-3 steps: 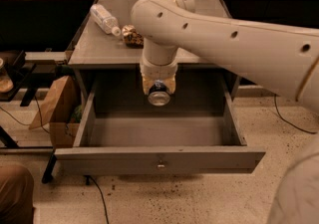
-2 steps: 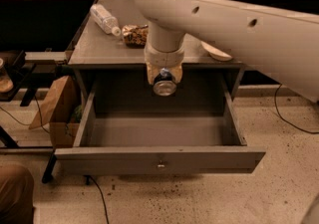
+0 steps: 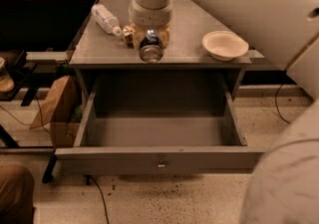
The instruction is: Pick pepsi can from top drawer and place on counter
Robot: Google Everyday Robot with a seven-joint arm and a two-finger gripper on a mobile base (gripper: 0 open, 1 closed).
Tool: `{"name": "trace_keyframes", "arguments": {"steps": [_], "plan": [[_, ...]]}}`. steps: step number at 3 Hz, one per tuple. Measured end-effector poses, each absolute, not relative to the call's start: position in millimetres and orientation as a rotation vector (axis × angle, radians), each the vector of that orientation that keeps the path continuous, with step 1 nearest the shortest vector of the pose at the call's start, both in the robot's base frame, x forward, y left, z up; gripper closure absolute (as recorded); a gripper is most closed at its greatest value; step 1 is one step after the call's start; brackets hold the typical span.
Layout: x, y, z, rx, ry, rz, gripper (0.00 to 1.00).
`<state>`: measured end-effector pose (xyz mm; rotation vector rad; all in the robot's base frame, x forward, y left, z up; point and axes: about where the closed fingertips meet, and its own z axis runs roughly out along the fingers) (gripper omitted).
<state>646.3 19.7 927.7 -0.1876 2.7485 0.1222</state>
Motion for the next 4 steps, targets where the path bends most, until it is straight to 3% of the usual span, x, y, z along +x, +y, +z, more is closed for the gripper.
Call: {"name": "trace_keyframes", "arguments": {"steps": [2, 4], "plan": [[717.1, 23.8, 918.3, 0.089, 2.770, 0.168, 1.00], [756.0, -19.5, 886.6, 0.479, 2.733, 0.237, 1.00]]}}
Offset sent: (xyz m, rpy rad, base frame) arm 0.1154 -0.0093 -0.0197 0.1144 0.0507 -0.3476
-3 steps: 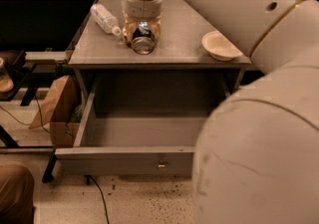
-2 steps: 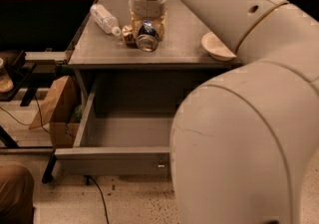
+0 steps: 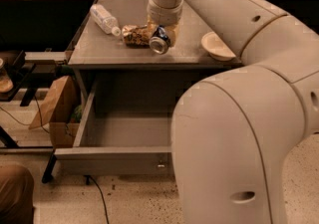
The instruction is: Pick pepsi can from top drawer and place on counter
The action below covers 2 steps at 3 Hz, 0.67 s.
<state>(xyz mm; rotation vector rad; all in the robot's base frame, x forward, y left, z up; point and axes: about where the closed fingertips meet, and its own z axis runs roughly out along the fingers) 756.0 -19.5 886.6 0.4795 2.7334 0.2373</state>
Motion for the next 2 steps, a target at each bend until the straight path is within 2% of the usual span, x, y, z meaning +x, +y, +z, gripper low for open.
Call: {"name": "trace_keyframes", "arguments": {"steps": [1, 2], "plan": [[763.4, -31.2, 877.1, 0.576, 2.715, 0.256, 1.00], [767.4, -40.2, 872.5, 0.616, 2.708, 0.245, 0.85]]}}
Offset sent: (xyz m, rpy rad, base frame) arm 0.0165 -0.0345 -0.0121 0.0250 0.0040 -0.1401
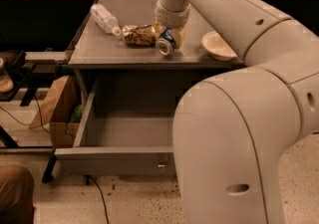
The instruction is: Pick pepsi can from top drawer and place on counter
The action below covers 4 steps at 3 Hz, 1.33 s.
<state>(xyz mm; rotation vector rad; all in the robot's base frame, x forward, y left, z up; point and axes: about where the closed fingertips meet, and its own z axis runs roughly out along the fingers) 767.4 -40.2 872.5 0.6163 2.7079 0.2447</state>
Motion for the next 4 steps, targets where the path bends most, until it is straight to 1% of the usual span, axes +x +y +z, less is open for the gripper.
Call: {"name": "trace_keyframes", "arguments": {"steps": [2, 3, 4], "plan": [[767.8, -44.1, 870.9, 0.602, 2.716, 0.227, 0.37], [765.5, -34.6, 871.3, 0.527, 2.734, 0.222, 0.15], [762.7, -21.2, 871.2, 0.413, 2.761, 0.195, 0.00]]}}
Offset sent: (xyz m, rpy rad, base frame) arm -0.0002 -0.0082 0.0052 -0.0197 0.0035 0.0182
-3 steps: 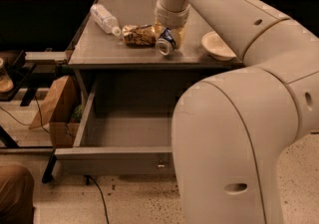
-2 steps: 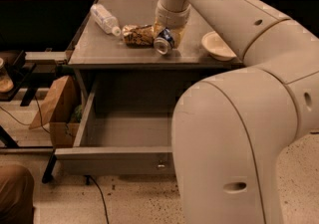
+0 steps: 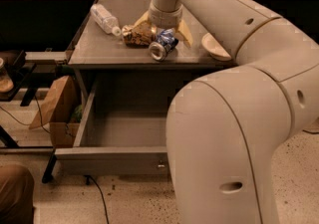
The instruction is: Pick pepsi can from top drawer and place on counter
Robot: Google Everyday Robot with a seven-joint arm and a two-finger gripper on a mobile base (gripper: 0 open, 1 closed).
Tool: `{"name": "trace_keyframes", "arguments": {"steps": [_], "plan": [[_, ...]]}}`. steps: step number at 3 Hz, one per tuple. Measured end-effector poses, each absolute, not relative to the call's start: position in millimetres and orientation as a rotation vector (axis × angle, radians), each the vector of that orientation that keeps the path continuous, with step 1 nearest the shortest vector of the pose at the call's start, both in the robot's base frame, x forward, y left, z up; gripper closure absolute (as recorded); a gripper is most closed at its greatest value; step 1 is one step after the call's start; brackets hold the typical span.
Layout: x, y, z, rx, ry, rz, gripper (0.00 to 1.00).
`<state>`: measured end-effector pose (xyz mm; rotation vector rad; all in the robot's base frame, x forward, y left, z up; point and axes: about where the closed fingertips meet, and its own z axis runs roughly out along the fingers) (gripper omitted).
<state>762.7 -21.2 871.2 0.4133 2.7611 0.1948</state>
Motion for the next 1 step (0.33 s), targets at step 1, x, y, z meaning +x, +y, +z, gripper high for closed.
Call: {"name": "trace_keyframes", "arguments": {"steps": [1], "plan": [[762.7, -21.2, 871.2, 0.413, 2.761, 0.195, 0.00]]}}
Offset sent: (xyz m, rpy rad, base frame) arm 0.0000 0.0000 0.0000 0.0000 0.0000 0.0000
